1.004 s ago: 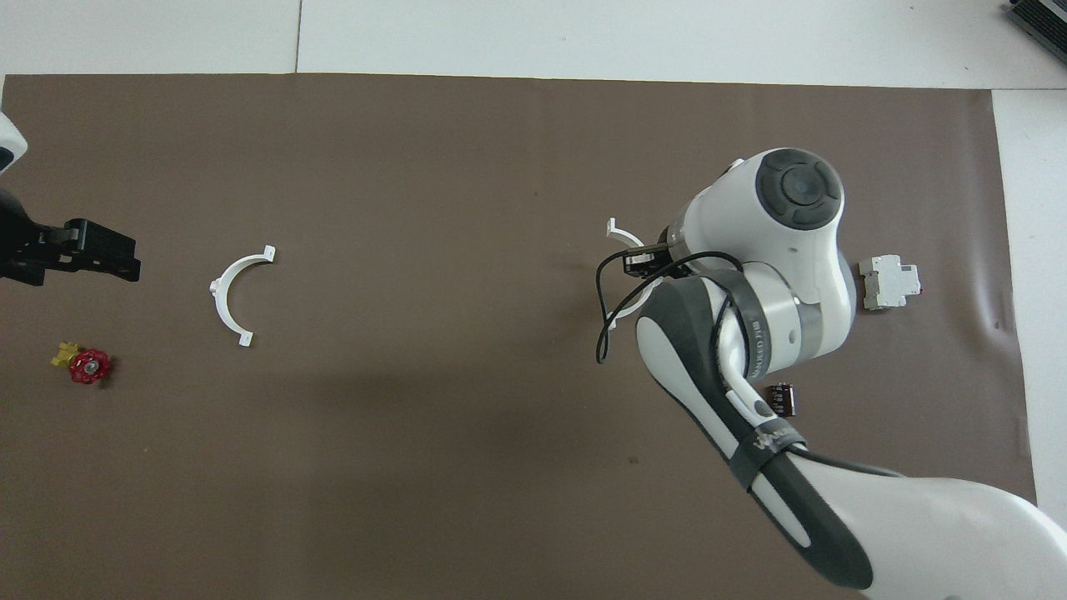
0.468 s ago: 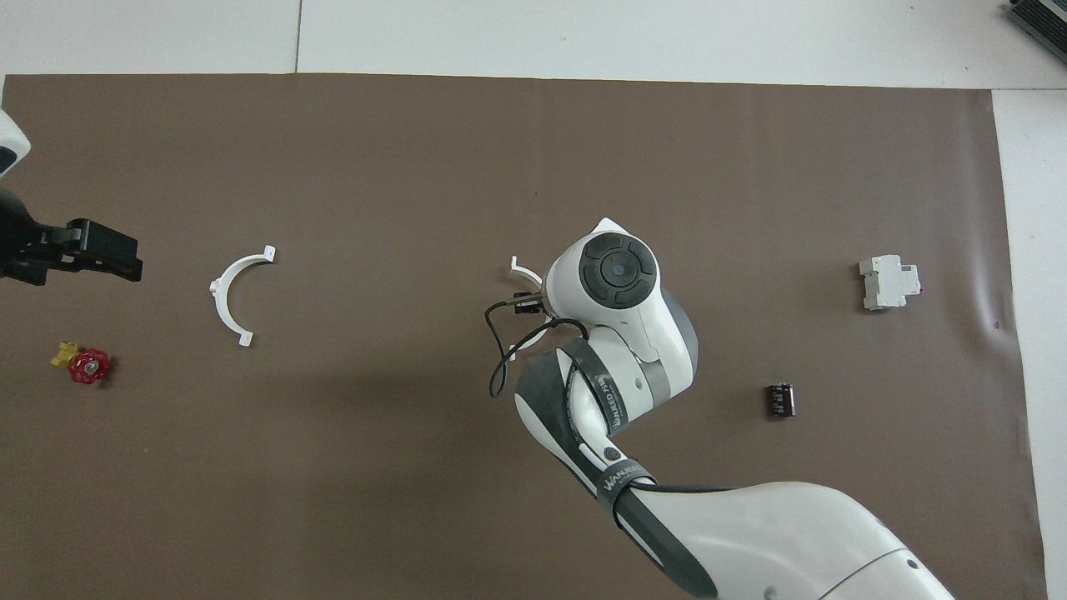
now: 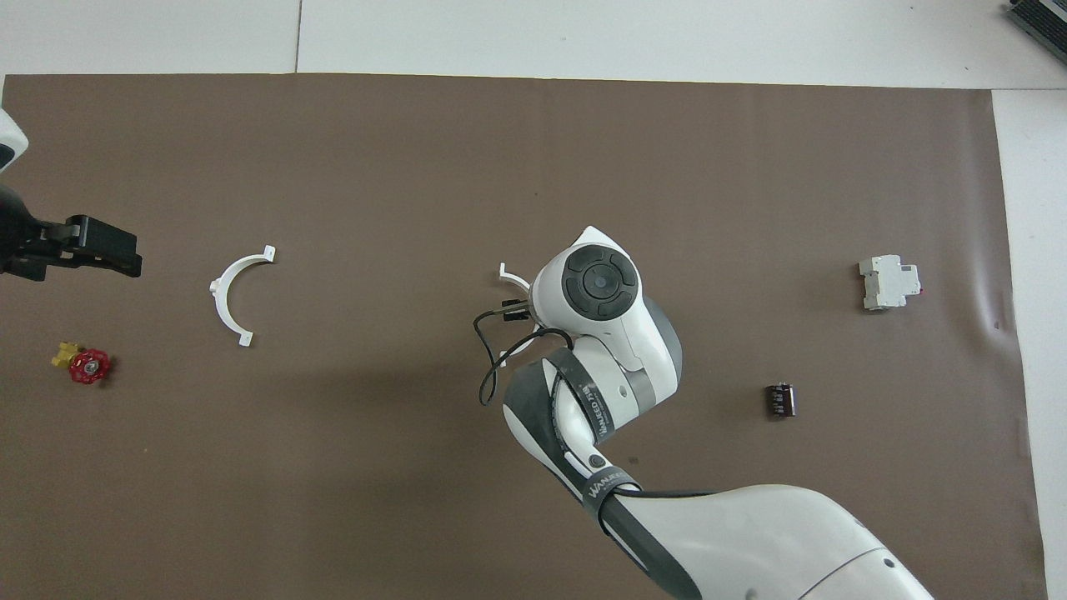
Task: Assemble drain pipe with both arms
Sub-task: 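Release the clamp half at centre while the left gripper grasps the other half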
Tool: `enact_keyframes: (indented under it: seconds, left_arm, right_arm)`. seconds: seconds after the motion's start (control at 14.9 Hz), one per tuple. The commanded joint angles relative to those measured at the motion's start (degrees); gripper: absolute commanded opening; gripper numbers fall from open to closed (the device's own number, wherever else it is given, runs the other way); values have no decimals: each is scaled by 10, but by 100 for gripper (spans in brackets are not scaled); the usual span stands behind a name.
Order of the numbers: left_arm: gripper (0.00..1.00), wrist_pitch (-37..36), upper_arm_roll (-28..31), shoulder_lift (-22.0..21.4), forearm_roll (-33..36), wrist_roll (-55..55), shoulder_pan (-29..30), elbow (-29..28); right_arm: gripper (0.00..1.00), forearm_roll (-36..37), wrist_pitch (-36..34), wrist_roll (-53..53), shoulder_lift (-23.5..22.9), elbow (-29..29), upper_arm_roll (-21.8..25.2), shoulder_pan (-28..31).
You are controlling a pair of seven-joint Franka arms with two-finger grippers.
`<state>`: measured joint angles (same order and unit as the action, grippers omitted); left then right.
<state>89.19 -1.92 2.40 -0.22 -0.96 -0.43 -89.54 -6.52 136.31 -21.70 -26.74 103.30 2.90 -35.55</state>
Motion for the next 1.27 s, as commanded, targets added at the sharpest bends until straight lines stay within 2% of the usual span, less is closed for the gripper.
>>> enact_keyframes:
  seconds: [0.0, 0.07, 0.13, 0.2, 0.27, 0.4, 0.54, 0.6, 0.8, 0.87, 1.07, 1.2]
  left_arm:
    - [100, 15, 1, -16, -8, 9, 3, -21]
    - [100, 15, 1, -16, -8, 9, 1, -22]
    - [100, 15, 2, -16, -8, 8, 0, -22]
    - [100, 15, 2, -16, -8, 8, -1, -22]
    - [100, 15, 2, -16, -8, 8, -2, -22]
    - [100, 15, 1, -17, -8, 8, -3, -22]
    - [100, 18, 1, -18, -8, 7, -5, -26]
    - [100, 49, 1, -24, -8, 6, -5, -46]
    - [100, 234, 1, -68, -8, -13, -3, -183]
    - [100, 274, 1, -69, -8, -14, 0, -208]
    - [100, 324, 1, -38, -8, -13, 4, -222]
    - [100, 394, 1, -21, -8, -11, 4, -264]
  right_arm:
    - [0, 12, 15, -25, 1, 13, 2, -2]
    - [3, 12, 15, -25, 1, 13, 2, -2]
    - [18, 12, 14, -26, 1, 14, 2, -2]
    - [62, 12, 15, -29, 2, 18, 2, -7]
    - [100, 12, 13, -33, 3, 18, 3, -8]
    - [100, 12, 6, -40, 8, 12, 3, -8]
    - [100, 11, -13, -44, 34, 10, 9, -1]
    - [100, 11, -31, -45, 52, 10, 13, 9]
    - [100, 14, -90, -37, 116, 10, 18, 75]
    - [100, 25, -111, -35, 131, 7, 18, 99]
    - [100, 69, -161, -11, 172, 5, 17, 165]
    - [100, 69, -211, 49, 195, 5, 18, 213]
